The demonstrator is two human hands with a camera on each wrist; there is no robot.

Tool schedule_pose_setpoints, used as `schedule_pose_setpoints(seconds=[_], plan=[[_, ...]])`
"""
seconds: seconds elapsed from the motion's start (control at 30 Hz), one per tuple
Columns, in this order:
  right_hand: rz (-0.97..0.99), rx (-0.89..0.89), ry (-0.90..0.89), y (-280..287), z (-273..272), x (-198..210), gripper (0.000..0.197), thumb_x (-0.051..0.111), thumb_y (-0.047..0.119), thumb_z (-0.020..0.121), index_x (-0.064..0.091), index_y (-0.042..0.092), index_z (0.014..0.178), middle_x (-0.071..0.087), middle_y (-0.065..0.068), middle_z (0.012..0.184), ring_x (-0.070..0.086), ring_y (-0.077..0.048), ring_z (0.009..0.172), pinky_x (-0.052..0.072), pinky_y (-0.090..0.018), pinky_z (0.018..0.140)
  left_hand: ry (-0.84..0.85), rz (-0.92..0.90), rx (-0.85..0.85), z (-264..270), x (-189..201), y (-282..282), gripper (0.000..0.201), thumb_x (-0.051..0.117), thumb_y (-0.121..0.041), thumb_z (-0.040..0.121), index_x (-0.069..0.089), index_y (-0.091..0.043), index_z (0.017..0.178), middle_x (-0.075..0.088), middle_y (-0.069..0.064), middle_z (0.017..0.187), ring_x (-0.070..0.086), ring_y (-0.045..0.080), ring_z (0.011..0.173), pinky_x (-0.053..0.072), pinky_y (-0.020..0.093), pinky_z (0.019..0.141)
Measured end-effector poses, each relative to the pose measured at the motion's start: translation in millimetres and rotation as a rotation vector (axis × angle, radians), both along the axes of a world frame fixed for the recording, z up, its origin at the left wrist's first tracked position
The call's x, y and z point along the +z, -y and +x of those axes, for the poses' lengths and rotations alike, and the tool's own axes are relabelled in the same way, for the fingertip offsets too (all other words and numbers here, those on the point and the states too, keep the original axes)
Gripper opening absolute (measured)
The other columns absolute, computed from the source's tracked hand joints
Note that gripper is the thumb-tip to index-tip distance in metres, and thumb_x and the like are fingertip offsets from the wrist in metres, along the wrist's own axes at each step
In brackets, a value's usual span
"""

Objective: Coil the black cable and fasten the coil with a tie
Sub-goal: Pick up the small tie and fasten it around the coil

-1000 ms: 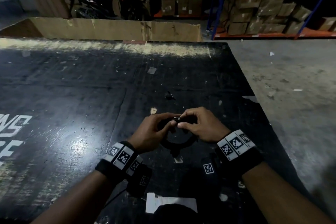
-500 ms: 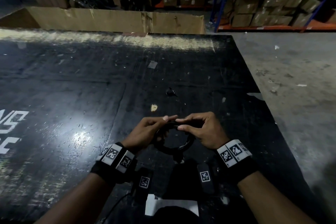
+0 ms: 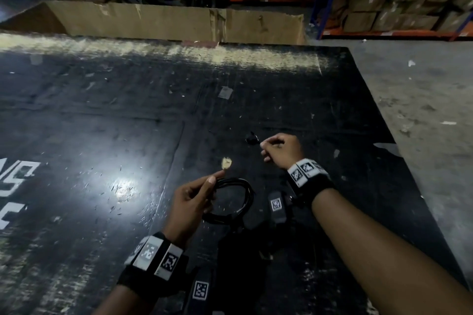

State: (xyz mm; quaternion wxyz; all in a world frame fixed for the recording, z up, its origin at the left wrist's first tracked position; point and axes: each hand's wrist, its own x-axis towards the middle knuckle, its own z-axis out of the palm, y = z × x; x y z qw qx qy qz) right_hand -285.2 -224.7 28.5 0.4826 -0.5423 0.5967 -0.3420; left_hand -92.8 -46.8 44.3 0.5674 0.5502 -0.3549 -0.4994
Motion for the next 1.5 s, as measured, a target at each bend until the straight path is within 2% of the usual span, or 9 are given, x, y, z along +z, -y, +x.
schedule_pose_setpoints(seconds=[0.13,0.33,0.5,0.57,0.63,0.83,0.97,1.07,1.5], plan=[[0.134,-0.123,-0.003,44,34,-27,0.025,0.079,0.012,0.082,0.056,0.014,0.073,0.066,-0.01,0.065,0.06,-0.02,0.044,0.047,-0.026,0.042,0.01,0.043,0.07,18,-13,-6,0.028,0.053,-0.017,0.104,0.08,-0.019,0.112,0.054,-0.002,0.066,0.04,0.004,0.052,0.03,0.017,0.05],[0.187,-0.195,-0.035,72,67,-43,0.021,0.076,0.023,0.083,0.065,0.006,0.08,0.07,-0.009,0.063,0.066,-0.014,0.041,0.057,-0.027,0.049,-0.033,0.078,0.153,30,-21,-11,0.033,0.051,-0.013,0.105,0.084,-0.015,0.101,0.054,-0.001,0.064,0.037,0.013,0.058,0.027,0.02,0.049],[0.187,-0.003,-0.107,78,65,-33,0.022,0.057,0.012,0.098,0.069,0.015,0.115,0.07,0.001,0.122,0.074,-0.019,0.099,0.06,-0.029,0.081,-0.032,0.094,0.201,27,-18,-8,0.036,0.05,-0.01,0.106,0.083,-0.016,0.095,0.054,-0.003,0.06,0.039,0.008,0.051,0.031,0.018,0.048],[0.107,-0.015,-0.17,69,69,-30,0.009,0.068,0.0,0.089,0.07,0.007,0.084,0.076,-0.017,0.106,0.075,-0.021,0.063,0.059,-0.028,0.053,-0.014,0.078,0.223,26,-15,-6,0.034,0.049,-0.01,0.106,0.081,-0.014,0.097,0.055,-0.005,0.059,0.04,0.006,0.049,0.033,0.017,0.047],[0.026,-0.027,-0.166,55,64,-24,0.024,0.073,-0.007,0.083,0.063,0.008,0.067,0.076,-0.023,0.088,0.075,-0.028,0.058,0.058,-0.029,0.051,0.006,0.069,0.233,26,-11,-4,0.033,0.048,-0.01,0.107,0.08,-0.014,0.097,0.056,-0.007,0.058,0.042,0.005,0.048,0.033,0.018,0.048],[-0.305,0.135,0.02,-23,17,37,0.012,0.079,0.0,0.081,0.072,0.008,0.078,0.076,-0.014,0.08,0.078,-0.023,0.074,0.065,-0.043,0.076,0.033,0.032,0.273,26,-1,-1,0.031,0.049,-0.013,0.107,0.079,-0.015,0.103,0.057,-0.01,0.059,0.042,0.003,0.047,0.034,0.025,0.054],[-0.472,0.265,-0.013,-107,-10,81,0.006,0.081,0.011,0.082,0.077,0.013,0.086,0.079,0.0,0.086,0.076,-0.015,0.083,0.061,-0.032,0.075,0.081,-0.012,0.299,14,9,0,0.029,0.05,-0.013,0.106,0.079,-0.012,0.108,0.056,-0.008,0.062,0.042,0.001,0.048,0.036,0.026,0.055],[-0.471,0.326,-0.006,-151,-13,84,0.008,0.081,0.014,0.081,0.077,0.021,0.084,0.08,0.003,0.084,0.076,-0.015,0.082,0.062,-0.042,0.074,0.108,-0.071,0.282,-1,19,-3,0.029,0.05,-0.011,0.106,0.078,-0.008,0.113,0.055,-0.002,0.065,0.041,0.0,0.047,0.033,0.019,0.05],[-0.636,0.06,0.083,-196,-5,69,0.008,0.082,0.009,0.08,0.077,0.01,0.086,0.078,0.007,0.089,0.075,-0.004,0.085,0.061,-0.023,0.077,0.025,-0.226,0.158,-51,51,-33,0.029,0.055,-0.007,0.104,0.07,-0.011,0.128,0.066,-0.003,0.067,0.058,0.004,0.06,0.044,0.019,0.055]])
